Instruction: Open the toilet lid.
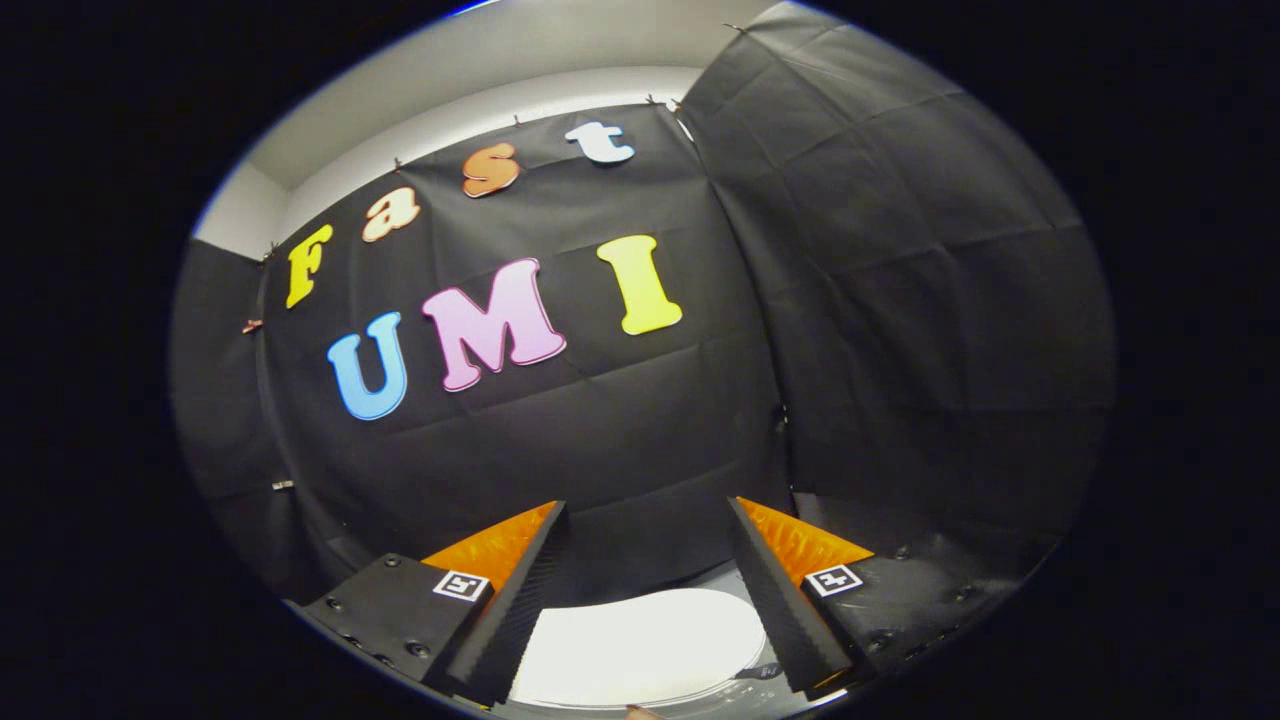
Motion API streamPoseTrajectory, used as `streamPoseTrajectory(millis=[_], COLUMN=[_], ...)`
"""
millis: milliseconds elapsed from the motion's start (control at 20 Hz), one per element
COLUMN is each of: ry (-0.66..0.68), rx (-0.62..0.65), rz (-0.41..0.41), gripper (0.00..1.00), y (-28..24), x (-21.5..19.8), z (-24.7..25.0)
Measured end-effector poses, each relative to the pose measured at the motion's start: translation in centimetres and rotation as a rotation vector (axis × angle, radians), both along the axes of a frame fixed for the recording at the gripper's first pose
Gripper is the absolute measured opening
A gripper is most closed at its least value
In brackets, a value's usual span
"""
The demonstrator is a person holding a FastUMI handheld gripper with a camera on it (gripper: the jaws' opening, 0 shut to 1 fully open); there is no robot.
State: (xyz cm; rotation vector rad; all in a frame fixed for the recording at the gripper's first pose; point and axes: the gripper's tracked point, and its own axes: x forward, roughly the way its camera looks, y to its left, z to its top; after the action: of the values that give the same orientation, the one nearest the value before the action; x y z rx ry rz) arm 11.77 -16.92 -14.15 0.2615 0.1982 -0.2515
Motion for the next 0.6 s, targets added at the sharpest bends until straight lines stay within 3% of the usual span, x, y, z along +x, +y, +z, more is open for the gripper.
streamPoseTrajectory(millis=[600], ry=[0.225], rx=[0.302], rz=[-0.129], gripper=[0.99], y=[-7.5], x=[0.5], z=[-16.8])
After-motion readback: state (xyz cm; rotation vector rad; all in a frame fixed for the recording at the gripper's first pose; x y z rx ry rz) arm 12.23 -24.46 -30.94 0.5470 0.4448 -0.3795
